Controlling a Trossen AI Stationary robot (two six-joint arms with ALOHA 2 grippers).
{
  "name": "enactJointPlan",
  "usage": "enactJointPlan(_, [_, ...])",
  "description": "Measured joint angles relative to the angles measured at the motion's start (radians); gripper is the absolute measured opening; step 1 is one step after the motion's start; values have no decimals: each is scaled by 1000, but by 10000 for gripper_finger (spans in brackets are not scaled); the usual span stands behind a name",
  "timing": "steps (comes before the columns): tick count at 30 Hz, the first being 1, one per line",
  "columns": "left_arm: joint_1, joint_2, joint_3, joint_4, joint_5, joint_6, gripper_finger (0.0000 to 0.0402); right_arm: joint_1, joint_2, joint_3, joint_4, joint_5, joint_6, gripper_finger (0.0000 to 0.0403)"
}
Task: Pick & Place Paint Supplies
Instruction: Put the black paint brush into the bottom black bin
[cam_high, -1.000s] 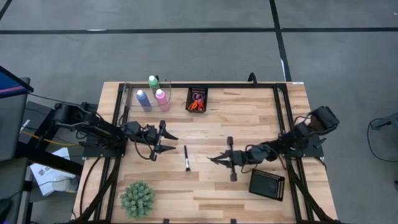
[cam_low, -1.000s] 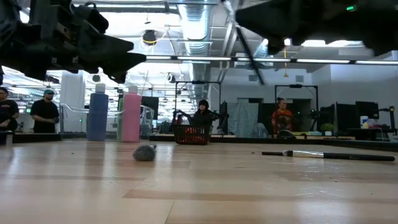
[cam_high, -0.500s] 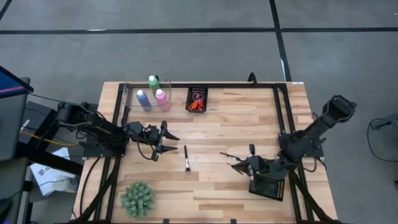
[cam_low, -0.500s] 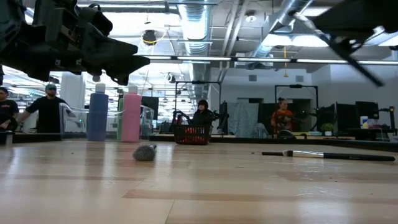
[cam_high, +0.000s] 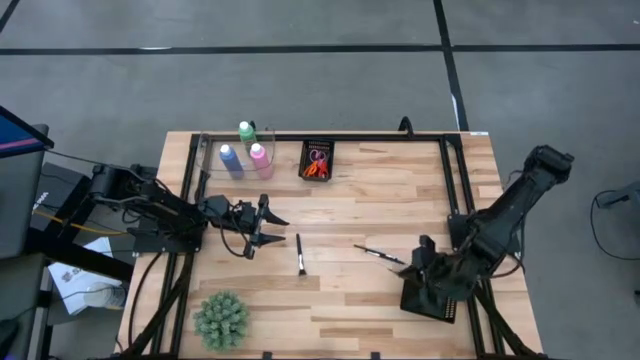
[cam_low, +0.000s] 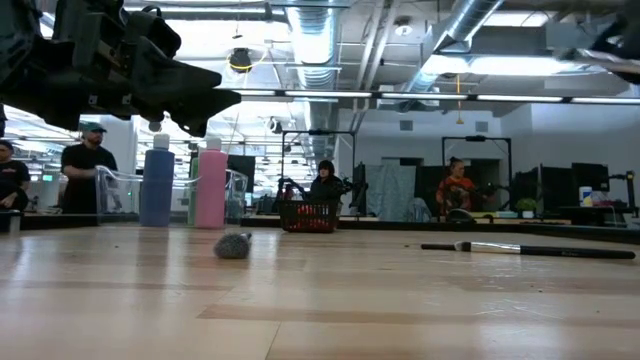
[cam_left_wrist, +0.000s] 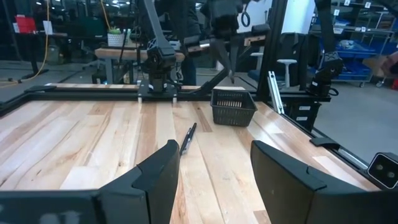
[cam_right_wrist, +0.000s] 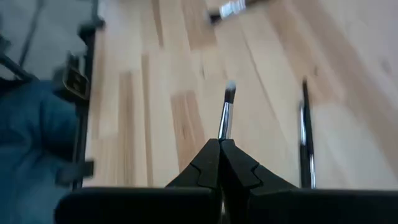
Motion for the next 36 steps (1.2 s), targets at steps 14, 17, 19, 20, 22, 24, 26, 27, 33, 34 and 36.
enactJointPlan(14, [0,0,0,-2,0,4,191,123,191,84,-231,-250,434,0])
enactJointPlan(17, [0,0,0,-2,0,4,191,122,236,83,-239,-306,449,0])
enactJointPlan(19, [0,0,0,-2,0,4,191,119,262,83,-238,-320,449,0])
enactJointPlan(20, [0,0,0,-2,0,4,191,116,272,83,-238,-321,453,0])
enactJointPlan(22, [0,0,0,-2,0,4,191,111,285,83,-236,-328,458,0])
enactJointPlan(24, [0,0,0,-2,0,4,191,107,284,83,-234,-342,471,0])
enactJointPlan(26, [0,0,0,-2,0,4,191,103,283,83,-232,-342,490,0])
enactJointPlan(27, [0,0,0,-2,0,4,191,100,279,83,-232,-343,494,1])
enactJointPlan(33, [0,0,0,-2,0,4,191,88,271,83,-228,-343,501,45])
enactJointPlan(34, [0,0,0,-2,0,4,191,86,271,83,-228,-343,501,57])
enactJointPlan(36, [0,0,0,-2,0,4,191,77,271,83,-234,-346,501,85])
